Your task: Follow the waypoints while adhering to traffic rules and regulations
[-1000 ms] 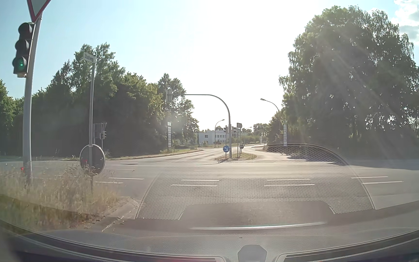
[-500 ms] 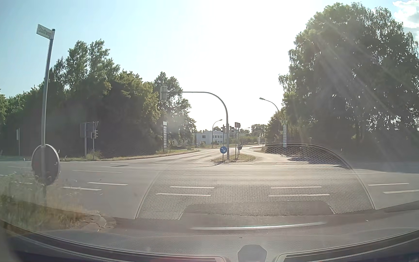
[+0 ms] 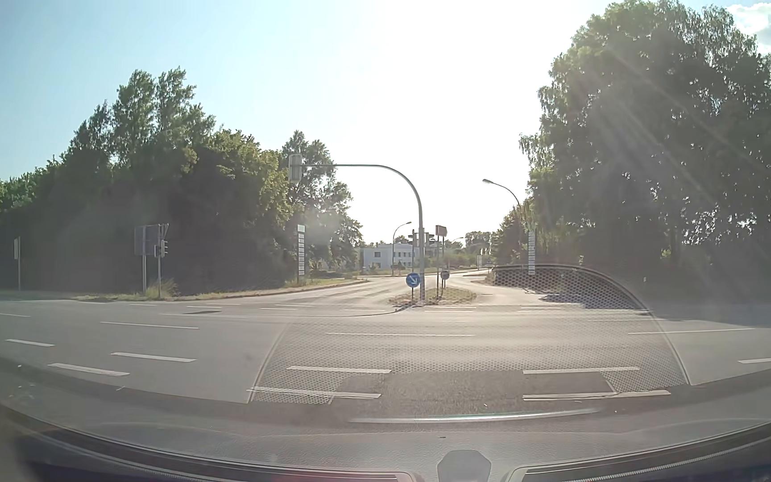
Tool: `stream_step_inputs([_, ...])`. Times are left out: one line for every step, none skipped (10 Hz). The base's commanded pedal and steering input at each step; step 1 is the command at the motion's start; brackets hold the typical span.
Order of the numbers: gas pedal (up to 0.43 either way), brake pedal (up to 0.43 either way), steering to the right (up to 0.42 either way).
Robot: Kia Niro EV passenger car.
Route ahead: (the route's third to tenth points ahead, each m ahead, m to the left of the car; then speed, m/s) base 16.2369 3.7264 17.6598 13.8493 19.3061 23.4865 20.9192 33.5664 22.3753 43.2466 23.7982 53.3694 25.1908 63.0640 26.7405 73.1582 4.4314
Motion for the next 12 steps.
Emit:
stream_step_inputs([0.260, 0.006, -0.074])
stream_step_inputs([0.260, 0.006, -0.084])
stream_step_inputs([0.248, 0.006, -0.093])
stream_step_inputs([0.248, 0.006, -0.105])
stream_step_inputs([0.248, 0.006, -0.129])
stream_step_inputs([0.240, 0.006, -0.156])
stream_step_inputs([0.209, 0.006, -0.176])
stream_step_inputs([0.189, 0.006, -0.188])
stream_step_inputs([0.189, 0.006, -0.197])
stream_step_inputs([0.189, 0.006, -0.204])
stream_step_inputs([0.189, 0.006, -0.216])
stream_step_inputs([0.189, 0.006, -0.223])
